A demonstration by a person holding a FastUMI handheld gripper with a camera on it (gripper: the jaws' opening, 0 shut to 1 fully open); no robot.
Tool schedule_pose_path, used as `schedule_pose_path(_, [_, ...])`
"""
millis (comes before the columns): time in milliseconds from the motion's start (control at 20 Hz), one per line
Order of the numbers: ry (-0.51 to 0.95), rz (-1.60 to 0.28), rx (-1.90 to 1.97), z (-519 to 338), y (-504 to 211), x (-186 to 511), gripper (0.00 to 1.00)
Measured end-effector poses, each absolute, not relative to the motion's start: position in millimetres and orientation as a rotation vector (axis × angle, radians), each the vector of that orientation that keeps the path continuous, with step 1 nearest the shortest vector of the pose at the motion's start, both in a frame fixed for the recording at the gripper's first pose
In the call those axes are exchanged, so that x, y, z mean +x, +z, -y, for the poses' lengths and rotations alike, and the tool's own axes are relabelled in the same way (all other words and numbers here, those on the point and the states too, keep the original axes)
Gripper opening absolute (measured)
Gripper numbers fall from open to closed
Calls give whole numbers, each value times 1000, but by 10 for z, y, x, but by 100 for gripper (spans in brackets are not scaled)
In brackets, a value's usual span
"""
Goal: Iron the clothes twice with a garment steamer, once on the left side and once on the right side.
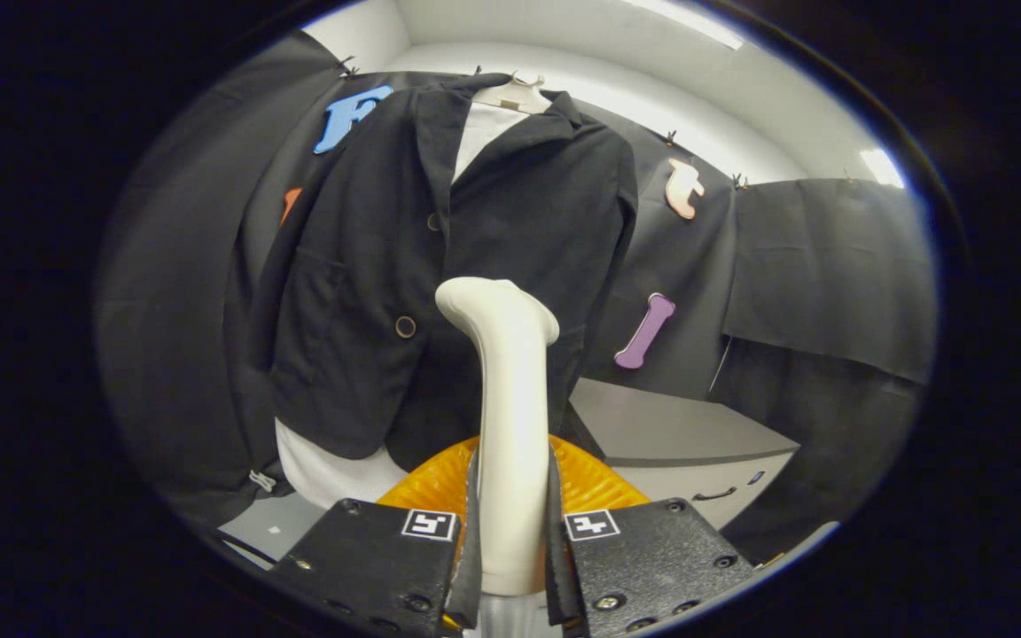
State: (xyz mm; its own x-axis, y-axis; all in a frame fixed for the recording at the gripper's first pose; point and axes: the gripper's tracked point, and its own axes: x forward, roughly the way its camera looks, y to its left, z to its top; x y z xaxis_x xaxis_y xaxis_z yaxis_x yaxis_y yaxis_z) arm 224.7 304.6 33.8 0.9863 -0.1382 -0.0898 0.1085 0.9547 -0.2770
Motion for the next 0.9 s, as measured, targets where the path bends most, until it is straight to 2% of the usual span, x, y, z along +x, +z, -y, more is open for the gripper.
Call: schedule_pose_path(900, [-68, -398, -264, -3026, -982, 2056, 31])
